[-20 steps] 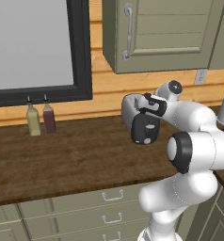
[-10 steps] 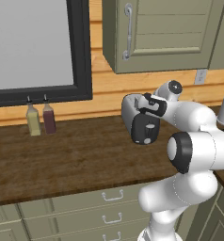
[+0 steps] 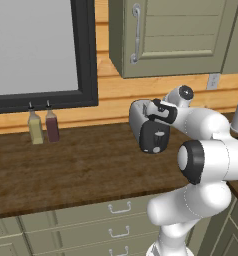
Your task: Start the toaster. Once the lever pops up, take the bread to the plate on the dining counter.
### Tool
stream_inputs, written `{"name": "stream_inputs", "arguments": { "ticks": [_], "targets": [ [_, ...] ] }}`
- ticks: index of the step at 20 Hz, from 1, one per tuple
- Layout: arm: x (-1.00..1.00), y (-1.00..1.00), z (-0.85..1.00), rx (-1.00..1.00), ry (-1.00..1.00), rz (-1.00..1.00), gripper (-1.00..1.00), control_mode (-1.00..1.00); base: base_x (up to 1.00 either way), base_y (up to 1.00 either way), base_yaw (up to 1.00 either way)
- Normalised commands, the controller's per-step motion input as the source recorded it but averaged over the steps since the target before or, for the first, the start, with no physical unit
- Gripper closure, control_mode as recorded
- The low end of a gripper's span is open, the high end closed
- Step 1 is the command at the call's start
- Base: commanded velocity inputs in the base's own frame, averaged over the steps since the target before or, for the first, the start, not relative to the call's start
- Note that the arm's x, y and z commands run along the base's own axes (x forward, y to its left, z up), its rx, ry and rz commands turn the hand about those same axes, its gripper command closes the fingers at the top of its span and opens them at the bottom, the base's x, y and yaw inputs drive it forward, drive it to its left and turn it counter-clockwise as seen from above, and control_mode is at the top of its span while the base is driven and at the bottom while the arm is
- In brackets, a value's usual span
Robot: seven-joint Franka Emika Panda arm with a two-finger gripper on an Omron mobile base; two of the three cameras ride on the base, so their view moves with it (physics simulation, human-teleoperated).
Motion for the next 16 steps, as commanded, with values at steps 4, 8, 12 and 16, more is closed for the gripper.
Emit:
{"name": "stream_inputs", "arguments": {
  "ticks": [4,8,12,16],
  "targets": [
    [0.0,0.0,0.0,0.0,0.0,0.0,-1.0,-1.0,0.0,0.0,0.0],
    [0.0,0.0,0.0,0.0,0.0,0.0,-1.0,-1.0,0.0,0.0,0.0],
    [0.0,0.0,0.0,0.0,0.0,0.0,-1.0,-1.0,0.0,0.0,0.0],
    [0.0,0.0,0.0,0.0,0.0,0.0,-1.0,-1.0,0.0,0.0,0.0]
  ]
}}
